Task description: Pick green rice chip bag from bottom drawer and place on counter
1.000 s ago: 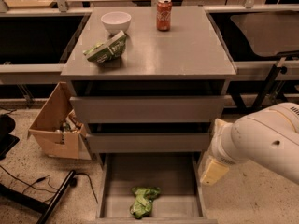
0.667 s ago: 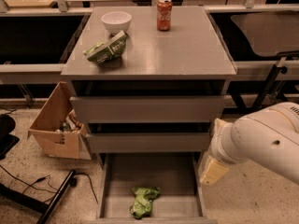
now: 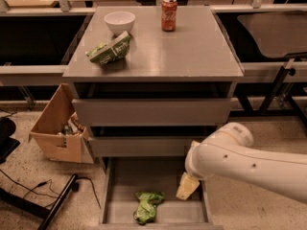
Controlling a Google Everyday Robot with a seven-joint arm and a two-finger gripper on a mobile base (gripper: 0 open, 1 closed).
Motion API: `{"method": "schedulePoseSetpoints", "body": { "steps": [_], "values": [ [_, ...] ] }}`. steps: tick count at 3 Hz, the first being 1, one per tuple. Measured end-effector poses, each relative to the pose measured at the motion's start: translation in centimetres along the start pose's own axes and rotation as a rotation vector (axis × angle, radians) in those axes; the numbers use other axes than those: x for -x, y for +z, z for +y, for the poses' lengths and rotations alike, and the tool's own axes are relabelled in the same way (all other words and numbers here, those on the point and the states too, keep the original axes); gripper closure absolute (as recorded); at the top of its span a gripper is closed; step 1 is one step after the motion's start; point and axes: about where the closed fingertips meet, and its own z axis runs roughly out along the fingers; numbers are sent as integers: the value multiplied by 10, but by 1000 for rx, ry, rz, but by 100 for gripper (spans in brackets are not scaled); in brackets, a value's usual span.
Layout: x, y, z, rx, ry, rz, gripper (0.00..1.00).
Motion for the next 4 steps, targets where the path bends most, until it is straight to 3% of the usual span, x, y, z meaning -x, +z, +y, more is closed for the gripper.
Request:
{"method": "schedulePoseSetpoints", "body": {
  "steps": [2, 3, 4],
  "values": [
    [19, 155, 0, 140, 124, 46, 0],
    [27, 211, 21, 195, 156, 81, 0],
    [26, 223, 31, 215, 170, 93, 0]
  ]
}}
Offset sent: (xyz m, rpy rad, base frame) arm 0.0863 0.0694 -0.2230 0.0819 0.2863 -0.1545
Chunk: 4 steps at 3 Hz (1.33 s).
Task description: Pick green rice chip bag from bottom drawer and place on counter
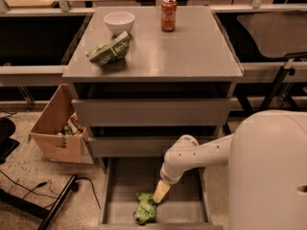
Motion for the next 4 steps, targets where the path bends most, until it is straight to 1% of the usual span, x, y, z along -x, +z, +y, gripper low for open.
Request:
{"method": "schedulePoseSetpoints", "body": {
  "steps": [1, 2, 3, 4],
  "values": [
    [3, 11, 2, 12, -9, -3, 0],
    [16, 58, -6, 42, -3, -22, 0],
    [15, 127, -6, 108, 62, -29, 0],
    [9, 170, 0, 158, 144, 7, 0]
  ]
}}
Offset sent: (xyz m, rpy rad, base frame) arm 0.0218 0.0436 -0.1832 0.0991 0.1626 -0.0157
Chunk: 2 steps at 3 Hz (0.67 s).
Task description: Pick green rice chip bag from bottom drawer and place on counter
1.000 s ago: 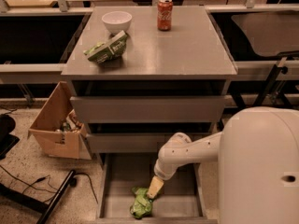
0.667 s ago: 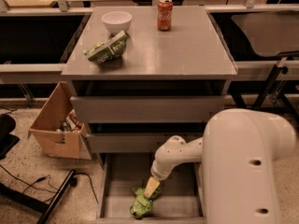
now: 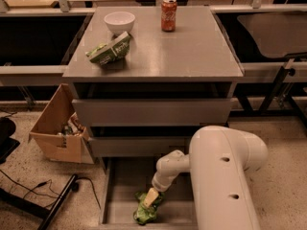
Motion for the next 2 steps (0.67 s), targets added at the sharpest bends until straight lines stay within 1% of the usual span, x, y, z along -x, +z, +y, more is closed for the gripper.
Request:
{"method": "schedulePoseSetpoints", "body": {
  "steps": [1, 2],
  "values": [
    [-10, 12, 5, 16, 107, 30, 0],
    [-13, 15, 37, 78, 204, 28, 0]
  ]
}}
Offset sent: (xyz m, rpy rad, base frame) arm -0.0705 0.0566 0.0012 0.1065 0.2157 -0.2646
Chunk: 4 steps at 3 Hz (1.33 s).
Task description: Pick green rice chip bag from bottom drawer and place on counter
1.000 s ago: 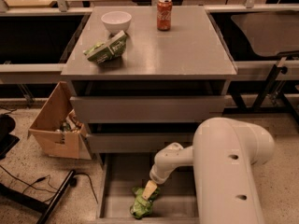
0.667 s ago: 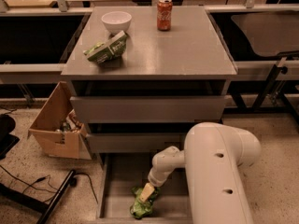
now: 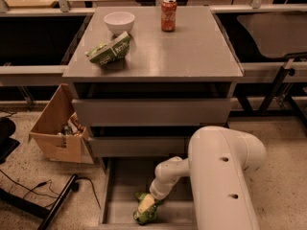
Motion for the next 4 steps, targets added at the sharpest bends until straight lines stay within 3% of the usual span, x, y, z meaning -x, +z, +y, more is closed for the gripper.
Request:
{"method": "schedulePoseSetpoints", "body": {
  "steps": [1, 2, 3, 4],
  "values": [
    [8, 4, 37, 69, 40, -26, 0],
    [22, 5, 61, 107, 61, -56, 0],
    [31, 20, 69, 102, 92, -55, 13],
    [29, 53, 57, 47, 127, -23, 36]
  ]
}}
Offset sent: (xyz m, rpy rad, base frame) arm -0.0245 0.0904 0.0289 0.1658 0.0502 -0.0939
